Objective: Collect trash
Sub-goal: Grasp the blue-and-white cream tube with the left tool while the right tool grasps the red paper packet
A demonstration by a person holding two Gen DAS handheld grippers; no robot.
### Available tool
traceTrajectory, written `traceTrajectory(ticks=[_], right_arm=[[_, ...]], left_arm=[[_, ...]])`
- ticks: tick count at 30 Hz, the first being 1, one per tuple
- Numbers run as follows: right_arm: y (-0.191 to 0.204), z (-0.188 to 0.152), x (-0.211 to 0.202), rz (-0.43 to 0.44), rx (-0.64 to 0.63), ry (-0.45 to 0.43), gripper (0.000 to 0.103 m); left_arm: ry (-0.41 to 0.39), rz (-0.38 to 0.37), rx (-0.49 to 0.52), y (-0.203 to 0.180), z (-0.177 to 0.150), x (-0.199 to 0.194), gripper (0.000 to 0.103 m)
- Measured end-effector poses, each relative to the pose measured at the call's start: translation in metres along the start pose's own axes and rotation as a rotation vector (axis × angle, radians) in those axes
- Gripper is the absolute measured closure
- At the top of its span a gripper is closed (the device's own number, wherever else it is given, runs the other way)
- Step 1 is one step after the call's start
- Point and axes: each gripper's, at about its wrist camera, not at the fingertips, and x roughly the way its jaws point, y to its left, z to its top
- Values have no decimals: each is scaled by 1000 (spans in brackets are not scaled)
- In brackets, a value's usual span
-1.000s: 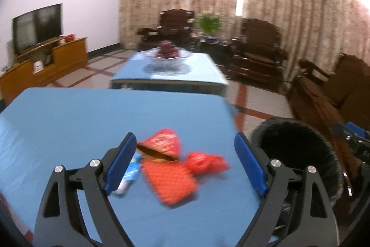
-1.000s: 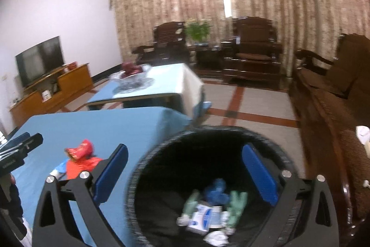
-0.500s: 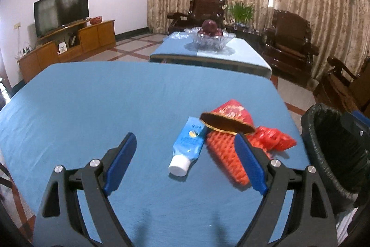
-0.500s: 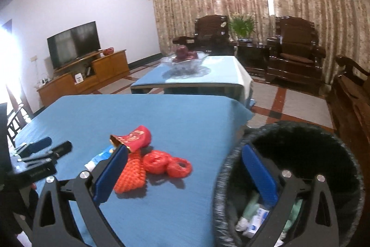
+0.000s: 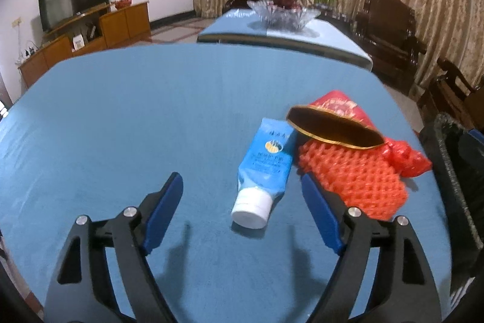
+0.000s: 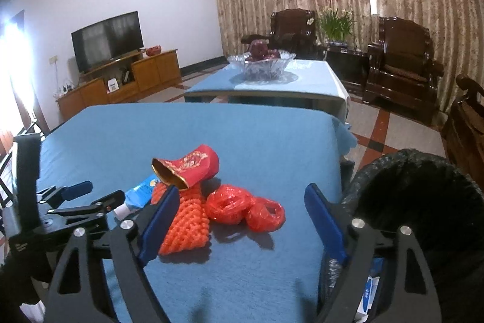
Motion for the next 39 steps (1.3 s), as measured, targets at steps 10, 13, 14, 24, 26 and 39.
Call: traceTrajectory(ticks=[10,13,14,24,26,39], right_arm=[[11,-1,23,21,-28,33,22],[18,-2,30,37,-39,50,24],[20,-3,32,42,-42,58,25],[40,-24,36,107,-62,126,30],[44,-27,37,115,-61,136,31],[58,7,64,100,-57,96,31]], left_arm=[[118,-42,-20,7,-4,35,40],[124,-46,-7,6,-4,36,45],[123,-47,-8,5,-4,35,49],[102,-10,-58,15,-9,16,71],[95,0,-67,19,-11,9,71],[42,24,-80,31,11,3,71]])
